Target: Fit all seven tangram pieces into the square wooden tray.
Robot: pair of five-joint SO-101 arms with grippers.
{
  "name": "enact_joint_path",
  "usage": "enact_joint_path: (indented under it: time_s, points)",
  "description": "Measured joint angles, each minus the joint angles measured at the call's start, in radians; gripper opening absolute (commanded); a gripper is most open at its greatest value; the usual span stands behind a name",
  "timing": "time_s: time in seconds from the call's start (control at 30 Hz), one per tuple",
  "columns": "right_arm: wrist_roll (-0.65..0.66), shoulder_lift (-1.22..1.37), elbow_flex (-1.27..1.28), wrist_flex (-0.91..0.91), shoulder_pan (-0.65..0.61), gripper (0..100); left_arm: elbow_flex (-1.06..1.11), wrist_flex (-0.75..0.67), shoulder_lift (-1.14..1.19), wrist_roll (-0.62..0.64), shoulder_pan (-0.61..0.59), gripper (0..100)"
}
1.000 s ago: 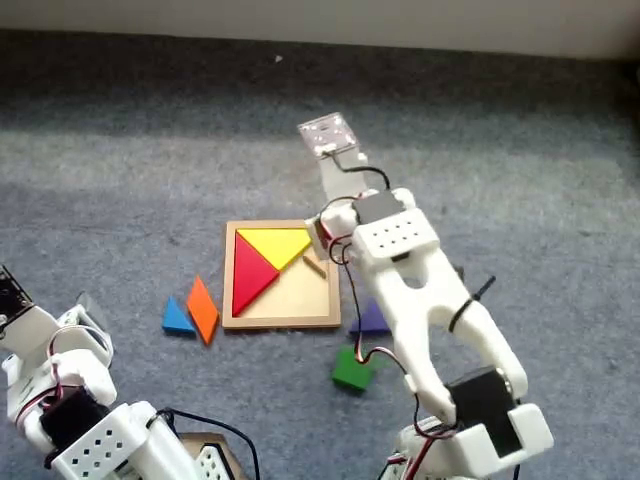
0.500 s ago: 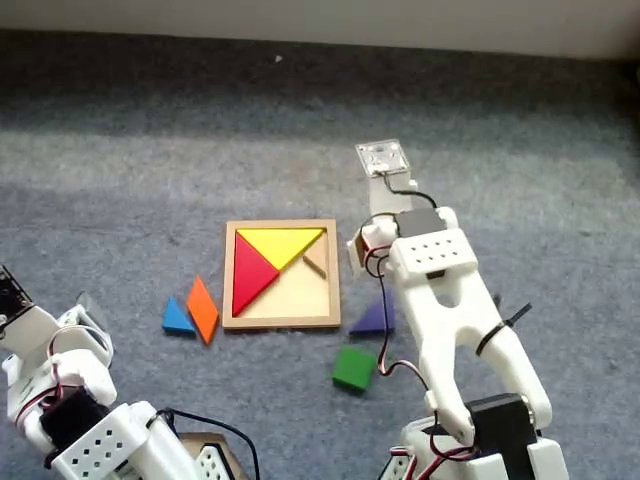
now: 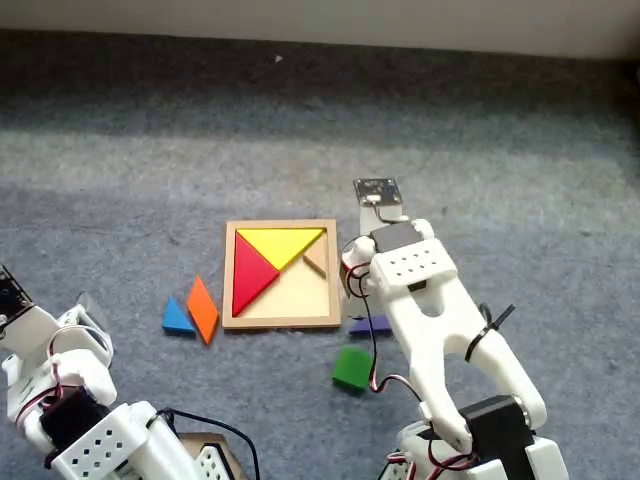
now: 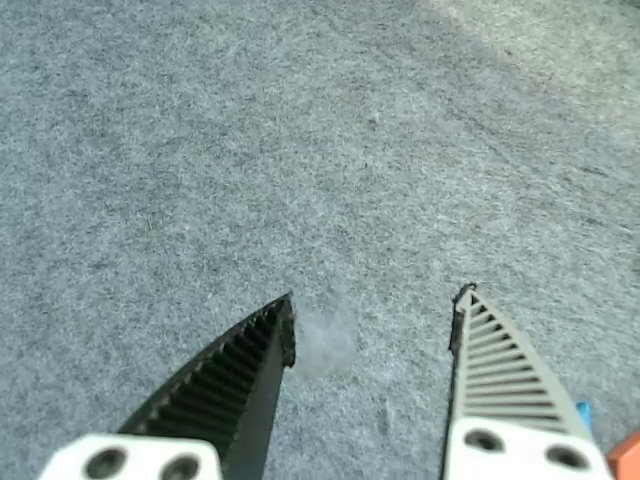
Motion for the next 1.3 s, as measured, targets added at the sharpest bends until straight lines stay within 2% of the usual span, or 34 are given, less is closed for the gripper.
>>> enact_joint_path:
  time_s: [0.43, 0.67, 0.87, 1.1, 1.3]
  points:
    - [0.0, -0.017, 0.0, 0.13, -0.054, 15.6, 0.0, 0.0, 0.0, 0.0, 0.0, 25]
    - [0.0, -0.295, 0.029, 0.138, -0.054, 15.6, 0.0, 0.0, 0.0, 0.0, 0.0, 25]
    - [-0.005, -0.454, 0.206, -0.015, -0.055, 15.6, 0.0, 0.0, 0.0, 0.0, 0.0, 25]
    - [-0.147, -0.427, 0.407, -0.158, -0.103, 16.0, 0.0, 0.0, 0.0, 0.0, 0.0, 25]
    - [-0.276, -0.365, 0.413, -0.178, -0.201, 16.0, 0.0, 0.0, 0.0, 0.0, 0.0, 25]
